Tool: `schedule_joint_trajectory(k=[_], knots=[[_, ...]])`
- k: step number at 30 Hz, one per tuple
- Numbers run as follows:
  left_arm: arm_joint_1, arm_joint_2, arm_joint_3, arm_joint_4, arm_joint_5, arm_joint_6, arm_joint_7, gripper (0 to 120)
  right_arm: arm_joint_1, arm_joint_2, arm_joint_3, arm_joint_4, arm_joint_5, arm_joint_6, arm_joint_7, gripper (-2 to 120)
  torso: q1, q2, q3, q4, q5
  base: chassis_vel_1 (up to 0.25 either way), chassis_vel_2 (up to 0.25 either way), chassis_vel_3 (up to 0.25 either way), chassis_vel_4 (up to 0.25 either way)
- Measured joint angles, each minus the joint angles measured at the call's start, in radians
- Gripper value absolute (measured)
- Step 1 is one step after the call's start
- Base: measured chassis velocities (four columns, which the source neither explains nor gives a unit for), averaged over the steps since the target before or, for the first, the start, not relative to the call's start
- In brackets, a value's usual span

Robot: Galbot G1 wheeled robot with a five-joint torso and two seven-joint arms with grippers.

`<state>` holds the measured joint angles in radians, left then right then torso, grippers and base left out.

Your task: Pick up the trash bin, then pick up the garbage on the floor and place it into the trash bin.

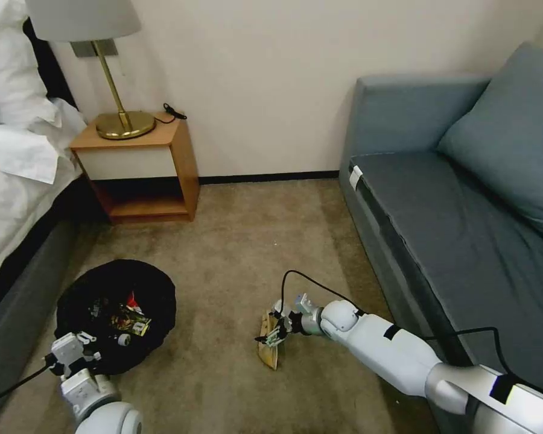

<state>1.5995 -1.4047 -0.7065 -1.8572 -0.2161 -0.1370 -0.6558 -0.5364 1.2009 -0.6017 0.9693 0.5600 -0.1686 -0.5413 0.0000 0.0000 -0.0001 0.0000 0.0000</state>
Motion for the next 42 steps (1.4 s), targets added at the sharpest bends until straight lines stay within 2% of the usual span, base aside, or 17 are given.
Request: schedule_joint_trajectory(k=[2, 6, 9, 11, 14, 15, 18, 20, 22, 24, 28, 32, 42], knots=[[0.005, -0.005, 0.001, -0.002, 0.003, 0.0, 0.0, 3, -0.002, 0.028, 0.014, -0.044, -0.073, 0.018, 0.015, 99, 0.0, 0.0, 0.0, 0.0001, -0.0001, 0.0, 0.0, 0.0, 0.0], [0.009, -0.006, 0.002, -0.002, 0.004, -0.002, 0.0, 3, -0.003, 0.047, 0.024, -0.082, -0.138, 0.038, 0.028, 99, 0.0, 0.0, 0.0, 0.0, 0.0, 0.0, 0.0, 0.0, 0.0], [0.013, -0.01, 0.002, -0.005, 0.006, -0.003, 0.0, 3, -0.002, 0.077, 0.042, -0.138, -0.225, 0.069, 0.028, 83, 0.0, 0.0, 0.0, 0.0001, 0.0, 0.0, 0.0, 0.0, 0.0], [0.014, -0.011, 0.002, -0.006, 0.006, -0.003, -0.001, 3, -0.002, 0.083, 0.045, -0.149, -0.236, 0.076, 0.025, 80, 0.0, 0.0, 0.0, 0.0, -0.0001, 0.0, 0.0, 0.0, 0.0], [0.014, -0.015, 0.004, -0.007, 0.009, -0.004, -0.001, 3, -0.001, 0.104, 0.056, -0.178, -0.267, 0.09, 0.014, 67, 0.0, 0.0, 0.0, 0.0, 0.0, 0.0, 0.0, 0.0, 0.0], [0.014, -0.015, 0.004, -0.007, 0.009, -0.004, -0.001, 3, -0.001, 0.104, 0.056, -0.178, -0.267, 0.09, 0.014, 67, 0.0, 0.0, 0.0, 0.0, 0.0, 0.0, 0.0, 0.0, 0.0], [0.014, -0.017, 0.007, -0.007, 0.014, -0.004, -0.002, 3, -0.003, 0.116, 0.064, -0.191, -0.288, 0.099, 0.004, 57, 0.0, 0.0, 0.0, 0.0001, -0.0001, 0.0, 0.0, 0.0, 0.0], [0.013, -0.018, 0.009, -0.009, 0.017, -0.004, -0.002, 3, -0.005, 0.118, 0.068, -0.195, -0.296, 0.104, 0.001, 44, 0.0, 0.0, 0.0, 0.0, -0.0001, 0.0, 0.0, 0.0, 0.0], [0.013, -0.018, 0.01, -0.009, 0.017, -0.004, -0.002, 3, -0.005, 0.118, 0.068, -0.195, -0.296, 0.104, 0.001, 42, 0.0, 0.0, 0.0, 0.0, -0.0001, 0.0, 0.0, 0.0, 0.0], [0.011, -0.018, 0.011, -0.009, 0.017, -0.004, -0.002, 3, -0.004, 0.116, 0.075, -0.201, -0.3, 0.109, -0.002, 28, 0.0, 0.0, 0.0, 0.0, 0.0, 0.0, 0.0, 0.0, 0.0], [0.011, -0.025, 0.012, -0.009, 0.019, -0.006, -0.003, 3, 0.003, 0.119, 0.083, -0.226, -0.318, 0.123, -0.006, 20, 0.0, 0.0, 0.0, 0.0, 0.0, 0.0, 0.0, 0.0, 0.0], [0.013, -0.023, 0.004, 0.002, 0.016, -0.01, -0.003, 3, 0.006, 0.122, 0.102, -0.249, -0.327, 0.135, -0.009, 2, 0.0, 0.0, 0.0, 0.0, 0.0, 0.0, 0.0, 0.0, 0.0], [0.015, -0.029, 0.011, 0.025, 0.023, -0.021, -0.004, 3, 0.001, 0.122, 0.139, -0.257, -0.331, 0.151, -0.016, 0, 0.0, 0.0, 0.0, 0.0, 0.0, 0.0, 0.0, 0.0, 0.0]])
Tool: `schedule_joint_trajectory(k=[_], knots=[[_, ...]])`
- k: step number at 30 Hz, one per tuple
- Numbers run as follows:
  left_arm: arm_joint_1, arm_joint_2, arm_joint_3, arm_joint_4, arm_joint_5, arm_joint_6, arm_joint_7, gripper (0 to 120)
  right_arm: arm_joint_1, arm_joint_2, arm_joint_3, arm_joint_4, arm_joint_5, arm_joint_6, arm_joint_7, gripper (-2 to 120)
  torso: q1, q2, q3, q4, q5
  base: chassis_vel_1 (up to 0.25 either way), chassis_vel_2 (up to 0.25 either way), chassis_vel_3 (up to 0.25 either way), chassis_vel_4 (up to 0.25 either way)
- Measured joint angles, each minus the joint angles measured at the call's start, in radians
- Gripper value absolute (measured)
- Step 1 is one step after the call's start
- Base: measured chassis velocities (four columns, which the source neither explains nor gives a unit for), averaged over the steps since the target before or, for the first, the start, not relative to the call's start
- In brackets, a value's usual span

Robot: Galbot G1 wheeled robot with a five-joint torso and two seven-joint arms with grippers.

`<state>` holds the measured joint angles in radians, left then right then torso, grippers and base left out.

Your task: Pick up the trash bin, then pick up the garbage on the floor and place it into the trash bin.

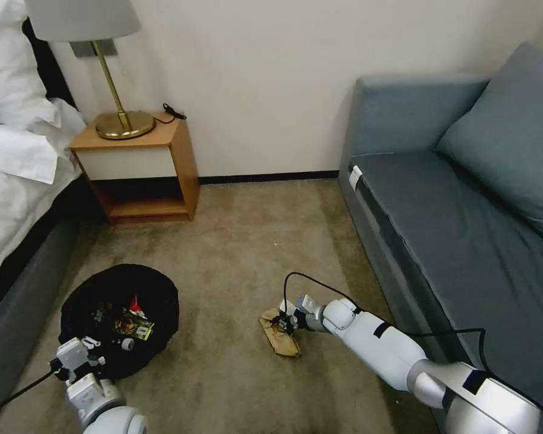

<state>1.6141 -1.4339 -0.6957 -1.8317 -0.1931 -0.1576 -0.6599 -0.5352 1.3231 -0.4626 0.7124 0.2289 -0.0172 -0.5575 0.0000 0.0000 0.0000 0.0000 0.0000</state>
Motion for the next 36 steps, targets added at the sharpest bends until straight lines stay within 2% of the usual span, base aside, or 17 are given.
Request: schedule_joint_trajectory(k=[11, 25, 30, 33, 35, 36], knots=[[0.002, -0.004, 0.004, 0.002, 0.006, -0.001, 0.0, 3, 0.0, -0.001, 0.058, 0.021, 0.017, 0.007, -0.012, 0, 0.0, 0.0, 0.0, 0.0, 0.0, 0.0, 0.0, 0.0, 0.0], [0.004, -0.016, 0.012, 0.007, 0.023, -0.004, 0.0, 3, -0.007, -0.021, 0.12, 0.163, 0.082, -0.012, -0.018, 0, 0.0, 0.0, 0.0, -0.0001, 0.0, 0.0, 0.0, 0.0, 0.0], [-0.001, -0.018, 0.016, 0.007, 0.023, -0.001, 0.0, 3, 0.014, -0.028, 0.125, 0.251, 0.164, -0.024, -0.017, 0, 0.0, 0.0, 0.0, 0.0, 0.0, 0.0, 0.0, 0.0, 0.0], [-0.016, -0.021, 0.022, -0.004, 0.023, 0.021, 0.002, 3, 0.05, -0.034, 0.081, 0.348, 0.281, -0.026, -0.013, 0, 0.0, 0.0, 0.0, 0.0, -0.0001, 0.0, 0.0, 0.0, 0.0], [-0.018, -0.022, 0.023, -0.005, 0.023, 0.023, 0.002, 3, 0.052, -0.035, 0.077, 0.354, 0.289, -0.026, -0.013, 0, 0.0, 0.0, 0.0, 0.0, -0.0001, 0.0, 0.0, 0.0, 0.0], [-0.027, -0.024, 0.025, -0.011, 0.021, 0.033, 0.002, 3, 0.068, -0.035, 0.053, 0.394, 0.335, -0.026, -0.007, 0, 0.0, 0.0, 0.0, 0.0, -0.0001, 0.0, 0.0, 0.0, 0.0]])
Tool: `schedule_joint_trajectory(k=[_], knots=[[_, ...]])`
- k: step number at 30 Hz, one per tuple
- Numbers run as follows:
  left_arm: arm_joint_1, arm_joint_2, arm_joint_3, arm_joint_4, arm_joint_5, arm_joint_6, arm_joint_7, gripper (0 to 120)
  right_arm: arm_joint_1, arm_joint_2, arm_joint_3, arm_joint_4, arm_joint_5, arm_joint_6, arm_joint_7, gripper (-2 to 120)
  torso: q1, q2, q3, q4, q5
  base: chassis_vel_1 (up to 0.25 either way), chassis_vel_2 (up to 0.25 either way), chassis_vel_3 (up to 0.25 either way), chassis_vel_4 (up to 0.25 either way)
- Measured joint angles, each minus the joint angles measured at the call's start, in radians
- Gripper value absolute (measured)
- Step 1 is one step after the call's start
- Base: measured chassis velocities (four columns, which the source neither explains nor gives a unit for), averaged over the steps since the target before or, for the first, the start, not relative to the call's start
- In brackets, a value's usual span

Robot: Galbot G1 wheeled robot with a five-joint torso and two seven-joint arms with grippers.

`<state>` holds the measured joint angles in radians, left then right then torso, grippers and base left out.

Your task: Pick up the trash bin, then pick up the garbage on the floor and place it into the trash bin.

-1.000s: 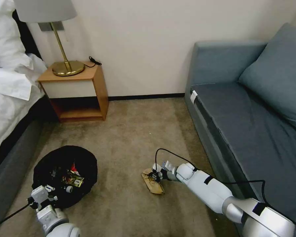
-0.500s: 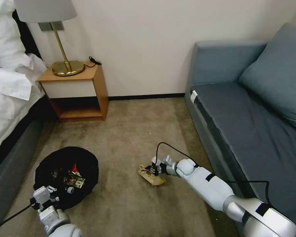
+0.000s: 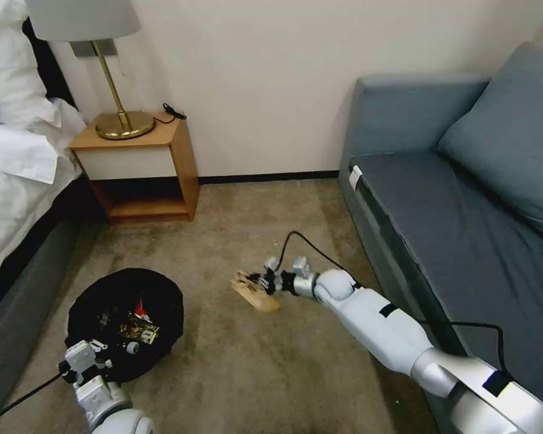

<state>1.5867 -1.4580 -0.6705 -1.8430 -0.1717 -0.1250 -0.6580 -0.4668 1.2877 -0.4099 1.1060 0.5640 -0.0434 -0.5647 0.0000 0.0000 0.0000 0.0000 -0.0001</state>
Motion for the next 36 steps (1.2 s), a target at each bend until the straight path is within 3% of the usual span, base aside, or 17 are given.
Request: schedule_joint_trajectory(k=[3, 7, 15, 36], knots=[[-0.031, -0.005, 0.007, -0.016, -0.009, 0.031, 0.0, 3, 0.038, 0.006, -0.076, 0.094, 0.109, -0.016, 0.033, 0, 0.0, 0.0, 0.0, 0.0, 0.0001, 0.0, 0.0, 0.0, 0.0], [-0.055, -0.02, 0.015, -0.019, -0.003, 0.044, 0.002, 3, 0.072, 0.023, -0.157, 0.138, 0.166, -0.024, 0.068, 0, 0.0, 0.0, 0.0, 0.0001, 0.0002, 0.0, 0.0, 0.0, 0.0], [-0.081, -0.081, 0.029, 0.002, 0.034, 0.044, 0.011, 3, 0.124, 0.11, -0.207, 0.097, 0.177, -0.022, 0.097, 0, 0.0, 0.0, 0.0, 0.0, 0.0, 0.0, 0.0, 0.0, 0.0], [-0.072, -0.13, 0.042, 0.02, 0.075, 0.025, 0.013, 3, 0.118, 0.253, -0.264, -0.077, -0.02, 0.034, 0.094, 0, 0.0, 0.0, 0.0, 0.0, 0.0, 0.0, 0.0, 0.0, 0.0]])
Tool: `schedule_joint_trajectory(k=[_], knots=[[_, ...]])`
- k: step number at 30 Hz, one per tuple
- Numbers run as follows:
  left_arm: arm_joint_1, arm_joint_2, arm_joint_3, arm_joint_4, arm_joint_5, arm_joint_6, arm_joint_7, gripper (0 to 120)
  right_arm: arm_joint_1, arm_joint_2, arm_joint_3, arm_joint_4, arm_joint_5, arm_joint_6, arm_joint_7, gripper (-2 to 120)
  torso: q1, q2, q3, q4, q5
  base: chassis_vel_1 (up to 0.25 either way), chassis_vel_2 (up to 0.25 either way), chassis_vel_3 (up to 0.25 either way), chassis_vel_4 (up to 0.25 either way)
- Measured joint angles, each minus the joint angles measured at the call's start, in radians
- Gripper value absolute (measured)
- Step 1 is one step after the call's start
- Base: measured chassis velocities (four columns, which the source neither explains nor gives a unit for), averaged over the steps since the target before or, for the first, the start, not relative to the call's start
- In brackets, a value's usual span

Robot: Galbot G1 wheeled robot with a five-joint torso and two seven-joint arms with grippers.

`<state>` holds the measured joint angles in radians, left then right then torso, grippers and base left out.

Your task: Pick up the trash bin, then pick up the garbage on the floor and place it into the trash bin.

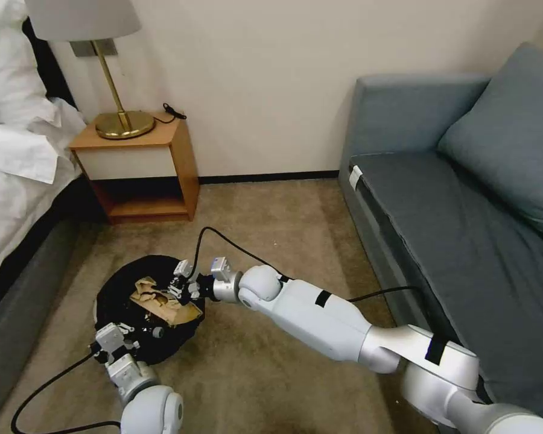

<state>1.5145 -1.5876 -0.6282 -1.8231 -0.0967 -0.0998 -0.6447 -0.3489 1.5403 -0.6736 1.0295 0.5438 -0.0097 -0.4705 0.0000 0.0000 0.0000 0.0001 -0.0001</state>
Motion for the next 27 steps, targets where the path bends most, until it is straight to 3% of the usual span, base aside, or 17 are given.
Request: schedule_joint_trajectory(k=[10, 27], knots=[[0.001, -0.014, 0.003, 0.008, 0.011, -0.009, 0.001, 3, 0.008, 0.068, 0.0, -0.127, -0.043, 0.054, -0.009, 0, 0.0, 0.0, 0.0, 0.0001, 0.0001, 0.0, 0.0, 0.0, 0.0], [-0.014, -0.014, -0.006, 0.031, 0.004, -0.015, -0.001, 3, -0.011, 0.061, 0.038, -0.128, -0.091, 0.095, -0.01, 57, 0.0, 0.0, 0.0, -0.0001, 0.0001, 0.0, 0.0, 0.0, 0.0]])
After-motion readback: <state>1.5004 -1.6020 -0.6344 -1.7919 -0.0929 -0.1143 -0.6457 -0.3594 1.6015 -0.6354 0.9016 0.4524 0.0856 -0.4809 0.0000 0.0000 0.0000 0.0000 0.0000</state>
